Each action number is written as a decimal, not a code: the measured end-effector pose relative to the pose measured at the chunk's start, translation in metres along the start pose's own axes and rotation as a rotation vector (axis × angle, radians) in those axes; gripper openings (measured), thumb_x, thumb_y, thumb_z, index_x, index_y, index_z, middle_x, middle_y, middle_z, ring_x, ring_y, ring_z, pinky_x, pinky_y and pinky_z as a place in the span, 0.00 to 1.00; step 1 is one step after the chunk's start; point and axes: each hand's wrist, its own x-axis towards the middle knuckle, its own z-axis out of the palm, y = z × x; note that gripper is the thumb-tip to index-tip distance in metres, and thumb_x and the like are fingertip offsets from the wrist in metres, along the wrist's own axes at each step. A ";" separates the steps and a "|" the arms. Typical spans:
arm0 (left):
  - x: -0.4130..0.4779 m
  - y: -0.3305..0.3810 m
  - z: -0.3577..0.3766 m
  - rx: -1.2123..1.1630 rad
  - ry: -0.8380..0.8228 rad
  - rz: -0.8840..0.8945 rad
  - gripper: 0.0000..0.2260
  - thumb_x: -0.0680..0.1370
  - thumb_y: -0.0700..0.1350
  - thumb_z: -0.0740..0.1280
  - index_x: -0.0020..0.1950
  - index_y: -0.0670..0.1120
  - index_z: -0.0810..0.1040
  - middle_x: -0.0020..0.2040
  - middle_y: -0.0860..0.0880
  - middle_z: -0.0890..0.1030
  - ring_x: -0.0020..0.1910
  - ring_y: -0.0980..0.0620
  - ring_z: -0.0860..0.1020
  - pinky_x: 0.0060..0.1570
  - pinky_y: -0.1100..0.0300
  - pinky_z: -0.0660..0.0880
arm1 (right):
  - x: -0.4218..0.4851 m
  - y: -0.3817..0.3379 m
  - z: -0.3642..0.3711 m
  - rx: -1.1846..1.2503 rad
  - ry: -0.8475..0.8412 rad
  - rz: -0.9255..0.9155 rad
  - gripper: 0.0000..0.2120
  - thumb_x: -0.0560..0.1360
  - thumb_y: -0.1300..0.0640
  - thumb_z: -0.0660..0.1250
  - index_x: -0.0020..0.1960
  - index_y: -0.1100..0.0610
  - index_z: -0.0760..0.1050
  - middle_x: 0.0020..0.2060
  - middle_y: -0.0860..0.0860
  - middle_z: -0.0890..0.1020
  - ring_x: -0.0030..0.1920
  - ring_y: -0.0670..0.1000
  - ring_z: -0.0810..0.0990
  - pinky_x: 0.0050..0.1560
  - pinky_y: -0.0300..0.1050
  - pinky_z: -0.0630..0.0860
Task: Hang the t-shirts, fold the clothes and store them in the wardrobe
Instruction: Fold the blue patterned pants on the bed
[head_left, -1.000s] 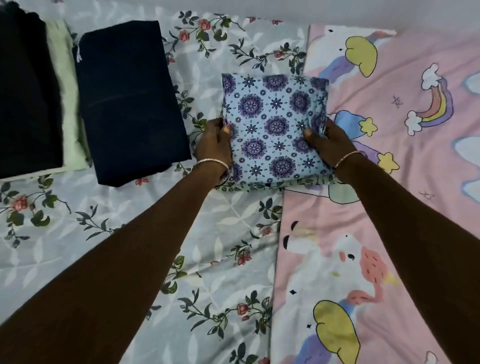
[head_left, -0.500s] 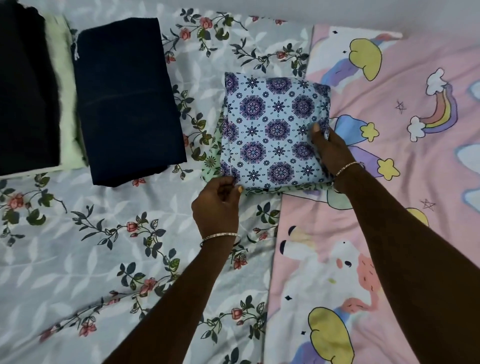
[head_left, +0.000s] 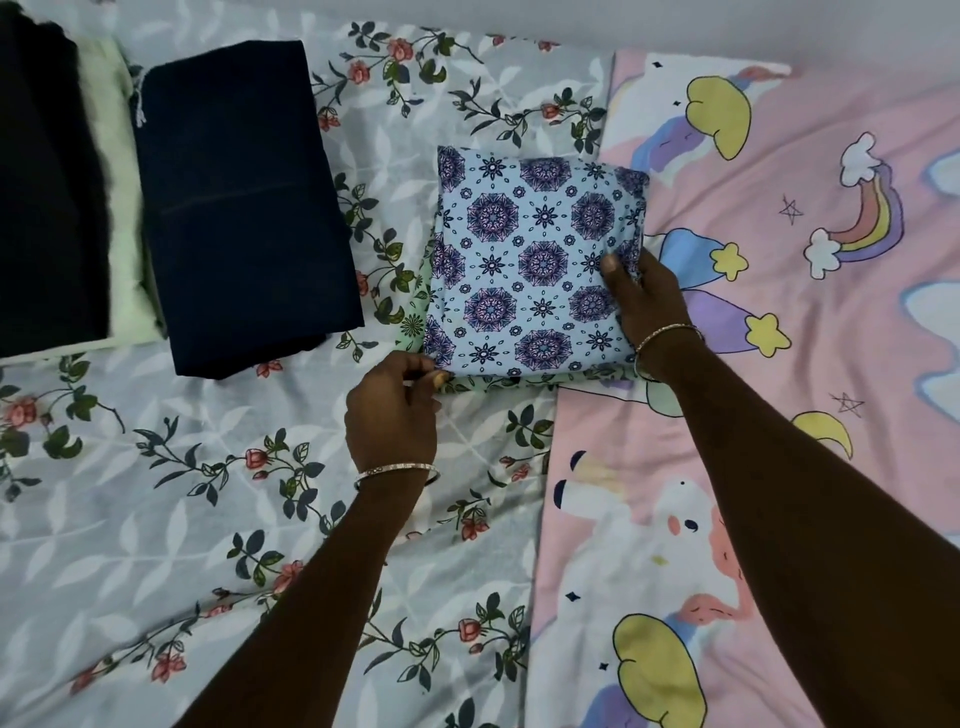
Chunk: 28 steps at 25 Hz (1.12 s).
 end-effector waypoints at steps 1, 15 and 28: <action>0.000 -0.002 -0.002 0.090 0.011 0.045 0.01 0.77 0.44 0.71 0.47 0.50 0.80 0.39 0.51 0.84 0.35 0.51 0.83 0.41 0.55 0.79 | 0.002 0.001 0.000 -0.031 -0.001 -0.015 0.19 0.82 0.47 0.64 0.67 0.57 0.76 0.58 0.50 0.83 0.55 0.46 0.79 0.54 0.36 0.74; 0.004 0.007 0.000 0.305 -0.060 0.264 0.03 0.78 0.42 0.68 0.50 0.45 0.80 0.45 0.45 0.83 0.43 0.42 0.81 0.43 0.52 0.75 | -0.012 -0.025 -0.028 0.296 0.094 0.323 0.25 0.79 0.34 0.59 0.56 0.52 0.83 0.46 0.53 0.86 0.43 0.54 0.84 0.45 0.47 0.81; 0.009 0.013 -0.012 0.425 -0.137 0.222 0.07 0.79 0.37 0.64 0.54 0.45 0.79 0.50 0.43 0.82 0.48 0.40 0.80 0.47 0.49 0.74 | -0.075 -0.006 -0.033 0.405 0.242 0.580 0.05 0.75 0.65 0.71 0.41 0.61 0.79 0.21 0.51 0.77 0.20 0.47 0.70 0.23 0.34 0.67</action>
